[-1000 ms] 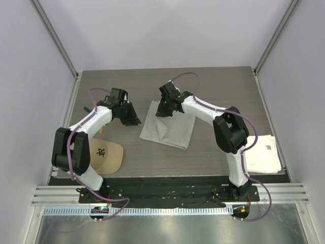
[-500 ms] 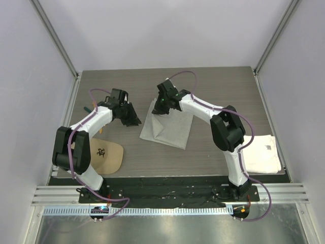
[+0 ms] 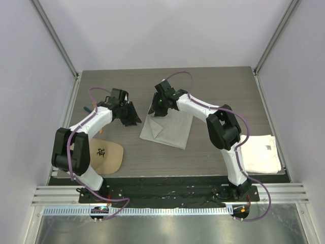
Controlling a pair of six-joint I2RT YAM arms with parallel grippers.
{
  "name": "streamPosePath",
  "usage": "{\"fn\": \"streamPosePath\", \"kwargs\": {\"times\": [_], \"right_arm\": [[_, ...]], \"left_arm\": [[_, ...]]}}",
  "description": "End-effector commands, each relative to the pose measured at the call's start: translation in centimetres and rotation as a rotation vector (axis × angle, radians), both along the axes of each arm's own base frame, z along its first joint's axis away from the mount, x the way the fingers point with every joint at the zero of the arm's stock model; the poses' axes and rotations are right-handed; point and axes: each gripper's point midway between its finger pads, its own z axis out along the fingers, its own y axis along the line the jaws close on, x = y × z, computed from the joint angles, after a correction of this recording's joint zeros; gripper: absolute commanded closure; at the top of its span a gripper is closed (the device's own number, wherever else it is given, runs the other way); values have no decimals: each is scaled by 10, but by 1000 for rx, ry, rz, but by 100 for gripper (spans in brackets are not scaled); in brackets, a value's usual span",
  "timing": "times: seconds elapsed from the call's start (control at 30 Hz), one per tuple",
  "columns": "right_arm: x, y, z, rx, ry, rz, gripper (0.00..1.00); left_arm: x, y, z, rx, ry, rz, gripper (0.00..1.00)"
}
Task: Fold the napkin into a case and place the utensils inside
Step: Fold the rectangle-folded napkin at the center of the board, then smooth out the square-folded napkin at the center of the board.
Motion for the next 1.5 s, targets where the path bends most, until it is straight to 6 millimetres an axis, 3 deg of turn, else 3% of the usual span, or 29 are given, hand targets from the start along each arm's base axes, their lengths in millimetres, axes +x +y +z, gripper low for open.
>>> {"fn": "streamPosePath", "kwargs": {"times": [0.0,0.03,0.07,0.1,0.13,0.17,0.2,0.23,0.27,0.33,0.37,0.4,0.43,0.47,0.53,0.63,0.83,0.97,1.1,1.27,1.47], "right_arm": [[6,-2,38,-41,-98,96,53],[4,-15,37,-74,-99,87,50],[9,-33,53,-70,-127,80,48],[9,-46,60,-67,-132,72,48],[1,-63,49,-99,-101,68,47],[6,-90,73,-105,-149,36,47],[3,-107,76,-128,-161,20,47],[-8,-125,61,-158,-129,15,47],[-10,-146,83,-149,-176,-3,47],[-28,-171,68,-175,-140,-18,47],[-35,-177,67,-174,-138,-19,47],[-46,-190,64,-176,-134,-26,47],[-48,-192,65,-163,-143,-29,47],[-54,-191,63,-140,-138,-17,47],[-61,-191,58,-115,-139,-7,47],[-66,-192,50,-115,-128,5,47],[-63,-187,55,-76,-154,20,48],[-67,-178,46,-27,-132,35,48],[-71,-177,39,-14,-120,37,48],[-72,-180,40,-22,-130,34,48],[-75,-176,34,0,-113,40,48]], "left_arm": [[3,-15,37,35,-173,-54,61],[3,-18,39,49,-193,-60,59],[4,-21,42,82,-222,-65,58],[-1,-37,42,98,-241,-107,57],[-2,-42,41,119,-247,-119,57],[-2,-53,45,153,-274,-136,58],[-1,-60,34,179,-250,-153,58],[-4,-65,29,199,-233,-169,59],[0,-76,34,226,-252,-177,59],[-1,-80,14,324,-205,-197,59],[4,-91,23,352,-227,-207,58],[11,-83,22,438,-232,-171,59],[11,-82,3,502,-186,-177,59],[12,-89,8,526,-191,-193,59],[15,-88,-5,597,-174,-197,60],[16,-103,-9,607,-168,-222,60],[14,-97,-9,712,-156,-188,56],[9,-96,-12,768,-159,-184,53],[8,-99,-30,784,-116,-203,52],[9,-106,-35,763,-112,-220,48],[15,-100,-26,796,-153,-192,61]]}}
